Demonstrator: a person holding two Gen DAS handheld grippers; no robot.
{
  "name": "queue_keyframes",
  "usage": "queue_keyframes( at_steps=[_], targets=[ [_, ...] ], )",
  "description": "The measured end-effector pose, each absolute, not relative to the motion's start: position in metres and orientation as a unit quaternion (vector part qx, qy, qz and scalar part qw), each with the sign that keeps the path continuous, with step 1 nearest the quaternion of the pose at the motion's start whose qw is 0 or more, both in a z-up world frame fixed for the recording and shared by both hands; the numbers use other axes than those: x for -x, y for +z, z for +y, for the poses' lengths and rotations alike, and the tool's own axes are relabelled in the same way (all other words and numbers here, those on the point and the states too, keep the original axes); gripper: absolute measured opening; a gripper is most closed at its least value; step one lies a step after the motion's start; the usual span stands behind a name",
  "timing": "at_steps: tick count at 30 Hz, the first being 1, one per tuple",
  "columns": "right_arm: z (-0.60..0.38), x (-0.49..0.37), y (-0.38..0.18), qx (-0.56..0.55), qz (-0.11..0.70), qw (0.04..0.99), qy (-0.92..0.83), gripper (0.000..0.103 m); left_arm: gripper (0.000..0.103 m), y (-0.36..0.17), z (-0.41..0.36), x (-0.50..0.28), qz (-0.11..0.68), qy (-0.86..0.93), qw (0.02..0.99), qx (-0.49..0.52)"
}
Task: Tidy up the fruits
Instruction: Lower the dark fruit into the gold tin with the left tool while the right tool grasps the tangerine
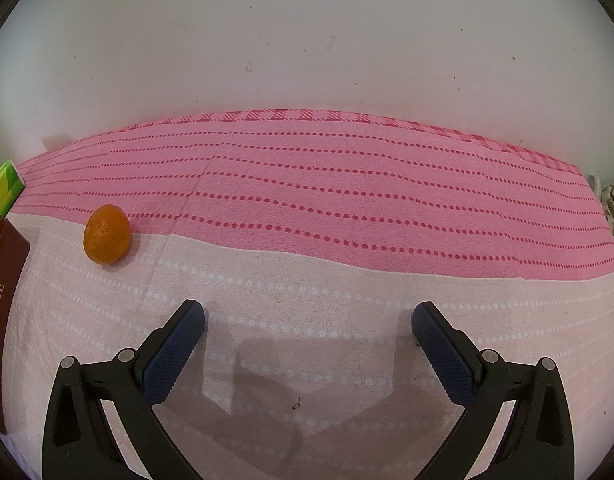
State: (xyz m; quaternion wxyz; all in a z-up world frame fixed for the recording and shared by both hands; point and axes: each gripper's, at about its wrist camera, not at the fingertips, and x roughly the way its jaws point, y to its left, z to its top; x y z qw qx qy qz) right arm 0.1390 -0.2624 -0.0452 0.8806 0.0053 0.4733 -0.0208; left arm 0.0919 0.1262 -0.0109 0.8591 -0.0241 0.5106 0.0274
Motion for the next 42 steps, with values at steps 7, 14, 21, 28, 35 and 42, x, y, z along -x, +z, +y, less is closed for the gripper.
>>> queue_keyframes(
  at_steps=[7, 14, 21, 28, 35, 42],
  targets=[
    [-0.263, -0.14, -0.046, -0.006, 0.473, 0.881, -0.022, 0.103, 0.033, -0.027, 0.15, -0.089, 0.524, 0.043, 0.849, 0.04],
    [-0.261, -0.137, -0.047, -0.01, 0.473, 0.881, -0.026, 0.103, 0.033, -0.033, 0.155, -0.086, 0.525, 0.037, 0.849, 0.037],
    [-0.261, -0.137, -0.05, -0.013, 0.493, 0.87, -0.017, 0.103, 0.033, -0.04, 0.157, -0.09, 0.525, 0.023, 0.85, 0.033],
    [-0.257, -0.141, -0.051, -0.015, 0.507, 0.861, -0.037, 0.103, 0.033, -0.042, 0.147, -0.097, 0.517, 0.008, 0.855, 0.017],
    [-0.223, -0.135, -0.043, 0.044, 0.483, 0.873, -0.048, 0.099, 0.033, -0.042, 0.135, -0.105, 0.51, -0.002, 0.86, 0.004],
    [-0.16, -0.139, -0.024, 0.069, 0.46, 0.885, 0.032, 0.097, 0.033, -0.043, 0.135, -0.104, 0.511, -0.006, 0.859, 0.006]
  ],
)
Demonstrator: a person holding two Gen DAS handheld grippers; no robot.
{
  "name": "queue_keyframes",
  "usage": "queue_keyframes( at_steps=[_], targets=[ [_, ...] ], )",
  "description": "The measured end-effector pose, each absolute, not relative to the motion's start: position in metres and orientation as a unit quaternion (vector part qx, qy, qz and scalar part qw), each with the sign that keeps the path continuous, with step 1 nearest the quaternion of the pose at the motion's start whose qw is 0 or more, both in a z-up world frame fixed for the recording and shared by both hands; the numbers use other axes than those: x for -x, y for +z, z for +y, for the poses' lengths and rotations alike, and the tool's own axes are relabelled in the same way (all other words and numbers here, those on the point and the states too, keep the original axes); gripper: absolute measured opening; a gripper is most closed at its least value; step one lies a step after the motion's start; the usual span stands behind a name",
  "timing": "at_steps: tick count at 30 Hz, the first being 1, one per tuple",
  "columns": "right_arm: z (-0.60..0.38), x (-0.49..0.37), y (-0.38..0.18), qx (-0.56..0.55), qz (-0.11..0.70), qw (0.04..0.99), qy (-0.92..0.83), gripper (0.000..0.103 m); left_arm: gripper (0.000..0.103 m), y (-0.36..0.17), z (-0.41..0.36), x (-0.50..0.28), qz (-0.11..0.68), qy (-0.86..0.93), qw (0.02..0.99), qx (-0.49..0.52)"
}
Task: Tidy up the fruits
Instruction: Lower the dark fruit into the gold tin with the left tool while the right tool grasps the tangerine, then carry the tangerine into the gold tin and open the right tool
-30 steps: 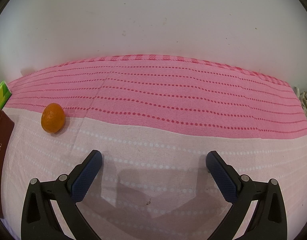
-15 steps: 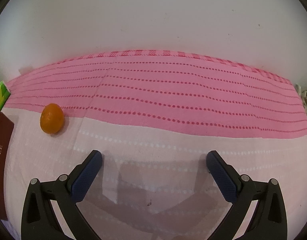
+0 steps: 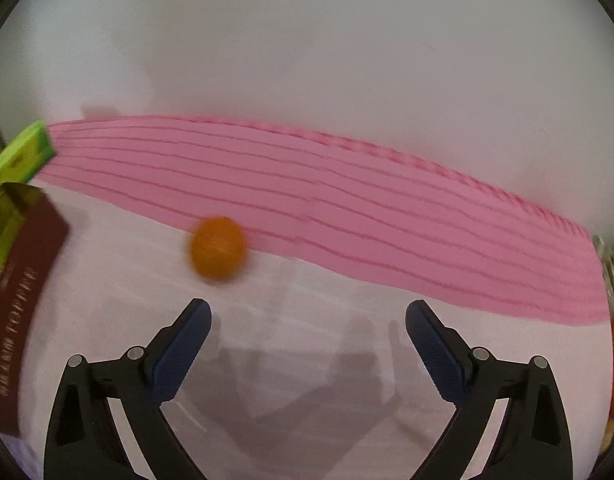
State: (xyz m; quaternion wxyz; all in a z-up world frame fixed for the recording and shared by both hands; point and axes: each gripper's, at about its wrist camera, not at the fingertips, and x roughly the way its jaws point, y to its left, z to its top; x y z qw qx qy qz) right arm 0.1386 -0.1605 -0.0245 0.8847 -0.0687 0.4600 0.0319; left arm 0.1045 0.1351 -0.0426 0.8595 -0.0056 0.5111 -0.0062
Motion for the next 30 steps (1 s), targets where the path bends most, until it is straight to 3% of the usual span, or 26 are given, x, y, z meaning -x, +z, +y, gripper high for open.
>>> queue_keyframes(
  at_steps=[4, 8, 10, 13, 21, 30],
  targets=[
    [-0.145, -0.151, -0.027, 0.062, 0.468, 0.88, 0.054, 0.075, 0.033, -0.045, 0.139, -0.1, 0.517, -0.009, 0.856, 0.012],
    [-0.143, -0.164, -0.037, 0.056, 0.479, 0.874, 0.055, 0.063, 0.033, -0.048, 0.14, -0.096, 0.521, -0.009, 0.854, 0.01],
    [-0.142, -0.168, -0.041, 0.051, 0.485, 0.871, 0.059, 0.049, 0.033, -0.048, 0.142, -0.095, 0.523, -0.011, 0.852, 0.013],
    [-0.137, -0.168, -0.043, 0.052, 0.481, 0.873, 0.062, 0.039, 0.033, -0.048, 0.144, -0.093, 0.525, -0.013, 0.851, 0.014],
    [-0.133, -0.156, -0.035, 0.046, 0.478, 0.875, 0.066, 0.039, 0.034, -0.046, 0.15, -0.088, 0.526, -0.014, 0.85, 0.022],
    [-0.09, -0.114, 0.008, 0.034, 0.455, 0.881, 0.128, 0.039, 0.053, -0.033, 0.16, -0.066, 0.512, -0.001, 0.858, 0.028]
  ],
)
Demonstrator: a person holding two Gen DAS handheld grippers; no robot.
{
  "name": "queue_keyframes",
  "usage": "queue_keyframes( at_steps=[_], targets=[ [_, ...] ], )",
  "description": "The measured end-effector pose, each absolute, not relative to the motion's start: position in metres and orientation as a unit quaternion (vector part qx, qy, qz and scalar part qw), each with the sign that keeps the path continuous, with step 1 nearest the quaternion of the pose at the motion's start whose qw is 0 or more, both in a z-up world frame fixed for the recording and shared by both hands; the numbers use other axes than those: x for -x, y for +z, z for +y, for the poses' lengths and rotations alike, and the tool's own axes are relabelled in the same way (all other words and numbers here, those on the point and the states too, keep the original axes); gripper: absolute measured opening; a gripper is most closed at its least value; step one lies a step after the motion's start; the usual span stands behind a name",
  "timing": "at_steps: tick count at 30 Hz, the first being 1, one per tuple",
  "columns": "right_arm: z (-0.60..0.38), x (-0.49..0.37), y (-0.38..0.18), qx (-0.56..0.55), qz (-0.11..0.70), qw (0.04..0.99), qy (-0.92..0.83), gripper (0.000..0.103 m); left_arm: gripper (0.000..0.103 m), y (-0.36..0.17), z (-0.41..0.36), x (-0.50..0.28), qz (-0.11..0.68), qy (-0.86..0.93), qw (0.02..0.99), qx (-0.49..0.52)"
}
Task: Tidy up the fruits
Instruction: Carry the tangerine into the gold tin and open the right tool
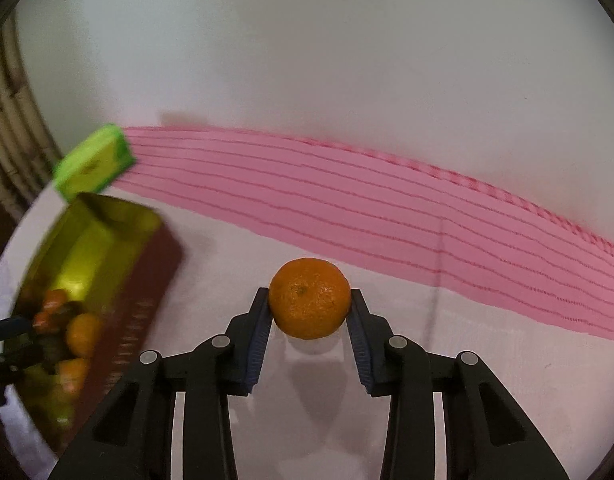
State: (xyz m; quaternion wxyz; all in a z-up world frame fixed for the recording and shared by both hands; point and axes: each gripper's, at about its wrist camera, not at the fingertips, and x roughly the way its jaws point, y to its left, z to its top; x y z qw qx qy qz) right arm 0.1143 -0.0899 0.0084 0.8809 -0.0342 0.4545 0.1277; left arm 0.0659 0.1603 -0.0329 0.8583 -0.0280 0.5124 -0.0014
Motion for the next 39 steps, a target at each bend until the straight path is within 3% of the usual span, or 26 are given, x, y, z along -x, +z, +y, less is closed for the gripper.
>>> queue_keyframes(
  at_steps=[5, 13, 30, 32, 34, 36, 39],
  targets=[
    [-0.044, -0.088, 0.025, 0.045, 0.444, 0.877, 0.18, 0.039, 0.063, -0.024, 0.174, -0.049, 0.501, 0.019, 0.865, 0.024],
    [0.023, -0.059, 0.021, 0.073, 0.452, 0.855, 0.243, 0.039, 0.07, -0.02, 0.208, -0.024, 0.497, 0.071, 0.865, 0.021],
    [0.065, -0.05, -0.003, 0.089, 0.476, 0.846, 0.221, 0.04, 0.074, -0.022, 0.235, 0.009, 0.5, 0.1, 0.86, 0.025],
    [0.065, -0.049, -0.002, 0.087, 0.477, 0.847, 0.218, 0.044, 0.074, -0.021, 0.234, 0.011, 0.499, 0.098, 0.86, 0.026],
    [0.065, -0.045, 0.001, 0.086, 0.474, 0.85, 0.214, 0.062, 0.074, -0.021, 0.234, 0.012, 0.499, 0.098, 0.861, 0.026],
    [0.064, -0.04, 0.007, 0.084, 0.467, 0.854, 0.213, 0.072, 0.074, -0.02, 0.233, 0.013, 0.498, 0.097, 0.861, 0.026],
    [0.06, -0.032, 0.015, 0.081, 0.461, 0.858, 0.209, 0.08, 0.074, -0.018, 0.232, 0.015, 0.496, 0.099, 0.862, 0.025]
  ],
)
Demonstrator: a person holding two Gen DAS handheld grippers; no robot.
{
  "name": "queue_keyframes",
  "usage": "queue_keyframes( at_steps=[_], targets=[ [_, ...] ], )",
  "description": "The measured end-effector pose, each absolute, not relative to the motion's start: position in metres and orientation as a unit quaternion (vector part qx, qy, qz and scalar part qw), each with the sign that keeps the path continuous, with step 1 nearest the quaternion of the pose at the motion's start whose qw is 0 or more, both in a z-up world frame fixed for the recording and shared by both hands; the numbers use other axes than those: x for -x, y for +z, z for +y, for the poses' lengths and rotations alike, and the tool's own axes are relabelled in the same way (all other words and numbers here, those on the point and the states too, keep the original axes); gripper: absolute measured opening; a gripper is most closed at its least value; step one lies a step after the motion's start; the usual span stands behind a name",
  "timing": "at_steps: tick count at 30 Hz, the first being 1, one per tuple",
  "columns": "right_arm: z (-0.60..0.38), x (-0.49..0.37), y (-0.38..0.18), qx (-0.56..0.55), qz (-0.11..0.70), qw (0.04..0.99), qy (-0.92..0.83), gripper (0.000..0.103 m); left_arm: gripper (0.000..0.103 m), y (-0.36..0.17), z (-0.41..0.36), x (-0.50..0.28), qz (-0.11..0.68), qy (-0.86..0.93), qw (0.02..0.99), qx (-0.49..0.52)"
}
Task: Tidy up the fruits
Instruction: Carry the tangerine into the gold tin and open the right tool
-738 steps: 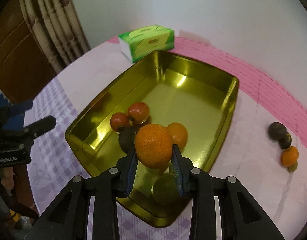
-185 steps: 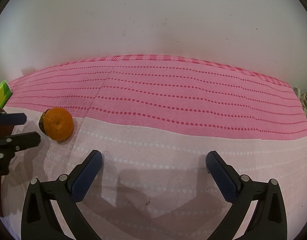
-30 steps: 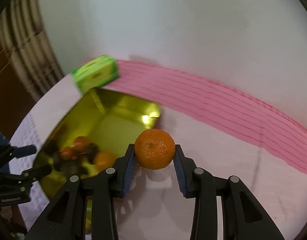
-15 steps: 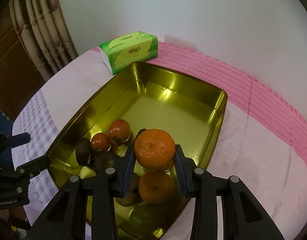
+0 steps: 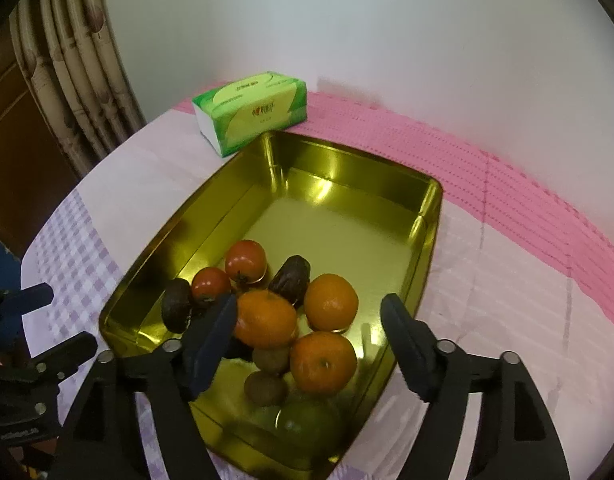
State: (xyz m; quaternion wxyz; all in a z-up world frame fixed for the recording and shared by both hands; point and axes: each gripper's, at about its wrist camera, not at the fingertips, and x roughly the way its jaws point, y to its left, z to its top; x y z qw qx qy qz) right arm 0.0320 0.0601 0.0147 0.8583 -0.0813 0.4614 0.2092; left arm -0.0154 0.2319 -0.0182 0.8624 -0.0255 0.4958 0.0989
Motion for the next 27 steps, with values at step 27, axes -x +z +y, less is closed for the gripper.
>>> queue_keyframes(
  at_steps=[27],
  targets=[
    [0.021, 0.034, 0.005, 0.077, 0.496, 0.843, 0.193, 0.096, 0.076, -0.013, 0.201, 0.026, 0.498, 0.093, 0.862, 0.002]
  ],
)
